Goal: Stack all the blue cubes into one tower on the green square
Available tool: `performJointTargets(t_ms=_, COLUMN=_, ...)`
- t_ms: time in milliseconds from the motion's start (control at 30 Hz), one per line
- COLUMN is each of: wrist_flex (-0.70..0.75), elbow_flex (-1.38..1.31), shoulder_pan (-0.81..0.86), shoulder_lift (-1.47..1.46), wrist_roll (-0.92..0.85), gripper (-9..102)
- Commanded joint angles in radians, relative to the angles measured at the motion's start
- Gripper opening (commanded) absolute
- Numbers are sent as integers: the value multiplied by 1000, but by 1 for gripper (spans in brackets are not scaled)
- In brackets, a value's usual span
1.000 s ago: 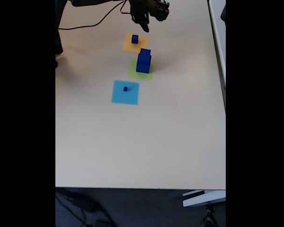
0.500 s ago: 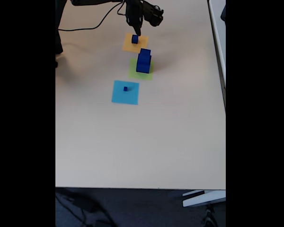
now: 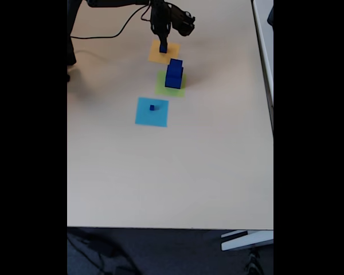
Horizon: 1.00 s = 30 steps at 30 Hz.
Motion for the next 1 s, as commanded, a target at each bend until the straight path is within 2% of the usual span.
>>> performJointTargets(t_ms=0, wrist_flex=5, elbow_flex=-6, shoulder_pan=6, shoulder_lift=48, wrist_roll=-17, gripper=20)
performJointTargets(t_ms=567, wrist_flex=-3, elbow_flex=-18, shoulder_pan=3, shoulder_lift=54, wrist_roll=-18, gripper=20)
performJointTargets(t_ms=967, wrist_flex=55, elbow_flex=-92, shoulder_pan=5, shoulder_lift=78, wrist_roll=-41, gripper=20)
